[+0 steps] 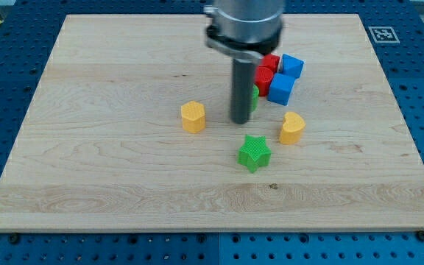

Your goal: Slide the green star below the yellow hexagon

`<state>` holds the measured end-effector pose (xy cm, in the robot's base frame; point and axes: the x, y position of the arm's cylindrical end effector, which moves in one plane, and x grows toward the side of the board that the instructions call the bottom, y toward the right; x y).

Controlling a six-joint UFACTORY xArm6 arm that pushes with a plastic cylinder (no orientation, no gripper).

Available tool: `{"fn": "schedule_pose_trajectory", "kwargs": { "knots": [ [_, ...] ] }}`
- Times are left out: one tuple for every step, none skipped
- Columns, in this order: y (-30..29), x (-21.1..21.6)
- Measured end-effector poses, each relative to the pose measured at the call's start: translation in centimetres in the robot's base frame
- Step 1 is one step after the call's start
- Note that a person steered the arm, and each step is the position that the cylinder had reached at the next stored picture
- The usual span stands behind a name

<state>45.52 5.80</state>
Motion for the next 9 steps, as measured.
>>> {"fn": "schedule_pose_trajectory", "kwargs": {
  "knots": [
    [1.9,2.8],
    [1.9,5.6],
    [1.9,5.8],
    [3.7,6.6],
    [3.6,8.5],
    [1.2,8.5],
    [-1.8,8.5],
    [-4.3,9.8],
    [-7.4,11.2]
  ]
}}
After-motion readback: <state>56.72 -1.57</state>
